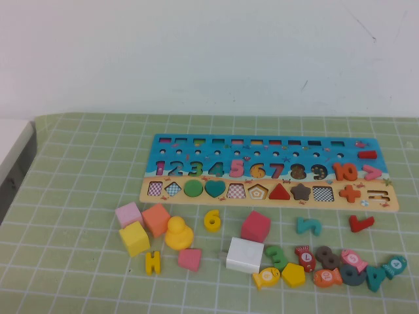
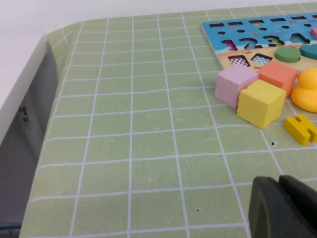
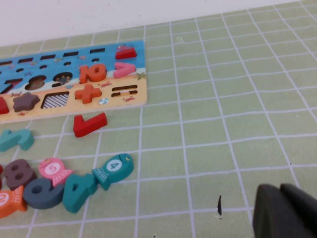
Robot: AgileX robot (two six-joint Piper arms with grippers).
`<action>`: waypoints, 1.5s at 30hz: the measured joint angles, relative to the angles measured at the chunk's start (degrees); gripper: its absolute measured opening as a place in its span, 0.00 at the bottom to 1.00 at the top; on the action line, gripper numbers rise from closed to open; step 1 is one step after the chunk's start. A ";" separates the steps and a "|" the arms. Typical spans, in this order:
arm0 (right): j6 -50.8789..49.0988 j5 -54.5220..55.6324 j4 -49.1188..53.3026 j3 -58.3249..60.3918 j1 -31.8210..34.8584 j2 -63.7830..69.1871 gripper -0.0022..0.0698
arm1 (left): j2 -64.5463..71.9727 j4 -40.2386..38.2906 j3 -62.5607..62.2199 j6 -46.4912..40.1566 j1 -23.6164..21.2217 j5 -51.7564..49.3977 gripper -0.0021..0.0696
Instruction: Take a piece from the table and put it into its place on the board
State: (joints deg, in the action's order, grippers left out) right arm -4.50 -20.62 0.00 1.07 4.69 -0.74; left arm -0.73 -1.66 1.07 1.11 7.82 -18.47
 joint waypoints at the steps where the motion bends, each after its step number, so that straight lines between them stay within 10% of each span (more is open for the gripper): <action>1: 0.00 0.00 0.00 0.00 0.00 0.00 0.03 | 0.00 0.00 0.00 0.00 0.00 0.00 0.03; 45: 1.37 0.00 0.00 0.00 0.00 0.00 0.03 | 0.00 0.37 0.00 0.00 0.00 0.24 0.03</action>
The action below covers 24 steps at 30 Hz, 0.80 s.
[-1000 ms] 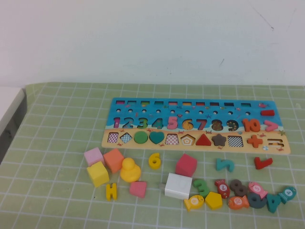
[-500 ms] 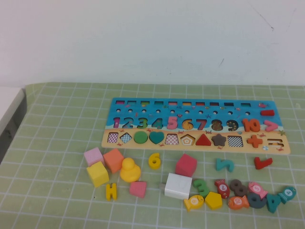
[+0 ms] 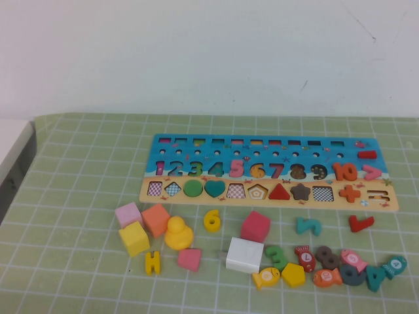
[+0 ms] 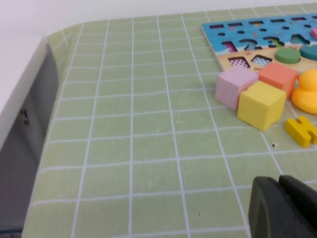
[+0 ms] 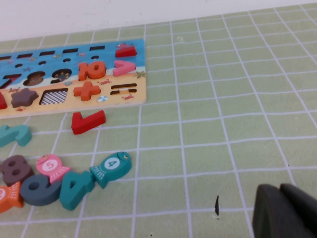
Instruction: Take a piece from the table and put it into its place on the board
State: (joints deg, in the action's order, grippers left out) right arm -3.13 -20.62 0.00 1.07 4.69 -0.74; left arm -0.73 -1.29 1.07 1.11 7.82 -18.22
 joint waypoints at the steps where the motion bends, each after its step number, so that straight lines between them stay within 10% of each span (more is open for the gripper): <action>1: 0.00 0.00 0.00 0.00 0.00 0.00 0.03 | 0.00 0.09 0.00 0.00 0.00 0.51 0.03; 24: 0.00 0.00 0.00 0.00 0.00 0.00 0.03 | 0.00 -0.29 0.11 -1.53 0.00 51.79 0.03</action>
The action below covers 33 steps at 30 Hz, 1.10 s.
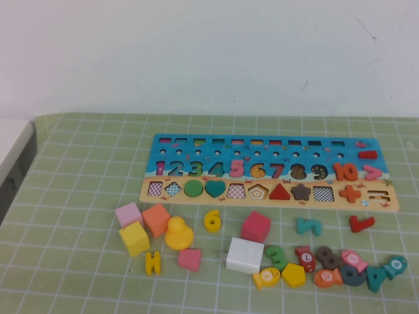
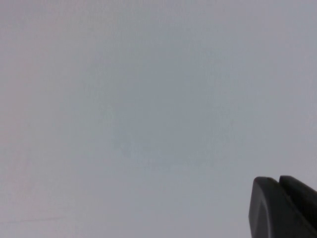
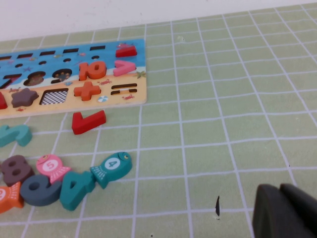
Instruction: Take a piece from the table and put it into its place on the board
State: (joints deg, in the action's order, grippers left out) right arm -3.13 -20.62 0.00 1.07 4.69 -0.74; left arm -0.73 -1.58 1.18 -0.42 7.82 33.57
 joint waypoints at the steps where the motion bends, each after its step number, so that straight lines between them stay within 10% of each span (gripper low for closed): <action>1: 0.00 0.00 0.00 0.00 0.00 0.00 0.03 | -0.04 -0.14 0.00 -1.31 0.00 -0.34 0.03; 19: 1.12 0.00 0.00 0.00 0.00 0.00 0.03 | 26.15 -2.40 -44.94 -3.15 0.00 -56.63 0.03; 33: 1.16 0.00 0.00 0.00 0.00 0.00 0.03 | 63.05 -10.53 -54.86 -2.23 0.92 -68.21 0.03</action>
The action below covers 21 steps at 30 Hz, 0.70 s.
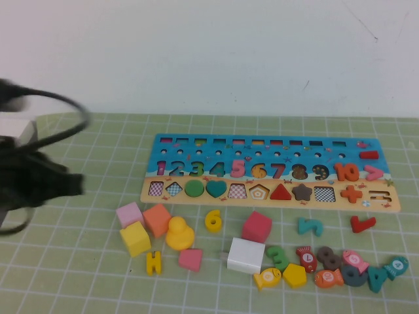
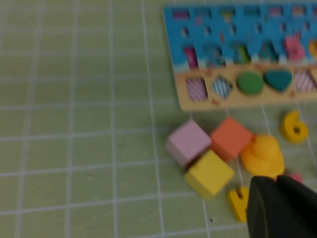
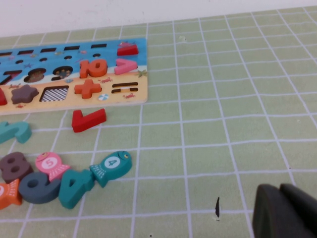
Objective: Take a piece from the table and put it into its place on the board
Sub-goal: Pick up the "number 6"
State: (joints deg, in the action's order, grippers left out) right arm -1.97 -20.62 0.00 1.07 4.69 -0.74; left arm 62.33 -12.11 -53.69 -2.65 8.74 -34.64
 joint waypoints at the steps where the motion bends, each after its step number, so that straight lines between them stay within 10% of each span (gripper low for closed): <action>1: 0.00 0.00 0.00 0.00 0.00 0.00 0.03 | 3.62 -0.70 -1.71 -0.93 0.68 -1.47 0.03; 21: 0.10 0.00 0.00 0.00 0.00 0.00 0.03 | 55.47 8.03 -43.81 6.76 19.11 -16.58 0.04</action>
State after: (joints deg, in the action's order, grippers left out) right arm -1.87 -20.62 0.00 1.07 4.69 -0.74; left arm 117.80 -4.08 -97.49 4.11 27.84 -51.21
